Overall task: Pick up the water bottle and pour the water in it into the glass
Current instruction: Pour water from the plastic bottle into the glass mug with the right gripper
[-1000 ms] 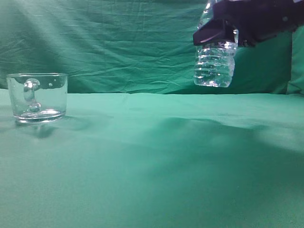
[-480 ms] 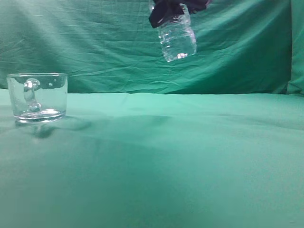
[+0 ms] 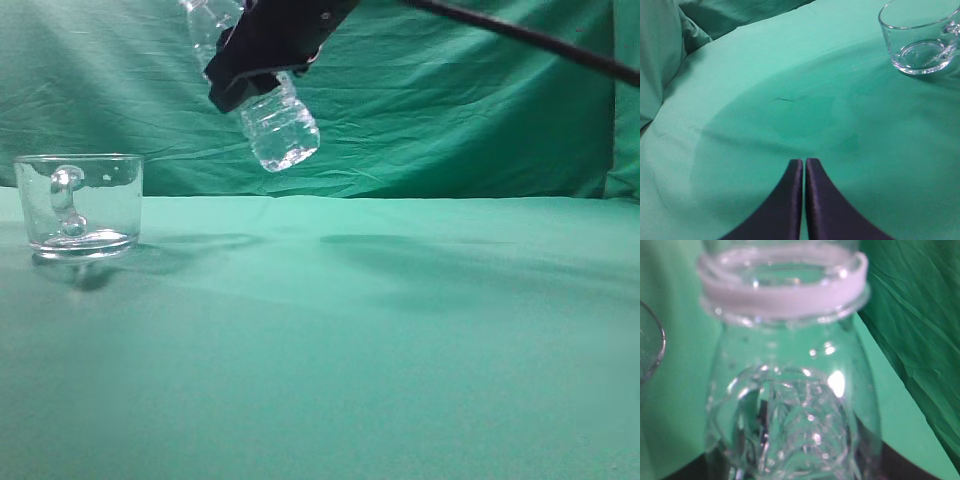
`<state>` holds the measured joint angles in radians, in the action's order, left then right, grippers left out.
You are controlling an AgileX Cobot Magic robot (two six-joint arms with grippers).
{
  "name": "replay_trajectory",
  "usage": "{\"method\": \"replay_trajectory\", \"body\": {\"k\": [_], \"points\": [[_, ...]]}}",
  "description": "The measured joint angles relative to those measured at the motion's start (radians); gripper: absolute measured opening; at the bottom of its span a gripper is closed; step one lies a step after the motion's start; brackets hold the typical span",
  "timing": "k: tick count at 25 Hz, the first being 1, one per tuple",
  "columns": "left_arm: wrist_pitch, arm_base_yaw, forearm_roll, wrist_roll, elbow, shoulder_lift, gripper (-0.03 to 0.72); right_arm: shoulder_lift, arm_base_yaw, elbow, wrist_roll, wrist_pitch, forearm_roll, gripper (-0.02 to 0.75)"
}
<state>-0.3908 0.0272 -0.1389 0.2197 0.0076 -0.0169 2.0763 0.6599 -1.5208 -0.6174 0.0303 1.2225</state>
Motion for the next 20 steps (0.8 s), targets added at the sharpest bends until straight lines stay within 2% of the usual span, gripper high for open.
{"method": "replay_trajectory", "body": {"k": [8, 20], "points": [[0.000, 0.000, 0.000, 0.000, 0.000, 0.000, 0.000, 0.138, 0.031, -0.152, 0.000, -0.055, 0.150, 0.312], [0.000, 0.000, 0.000, 0.000, 0.000, 0.000, 0.000, 0.198, 0.045, -0.215, 0.007, -0.029, 0.503, 0.312]]}}
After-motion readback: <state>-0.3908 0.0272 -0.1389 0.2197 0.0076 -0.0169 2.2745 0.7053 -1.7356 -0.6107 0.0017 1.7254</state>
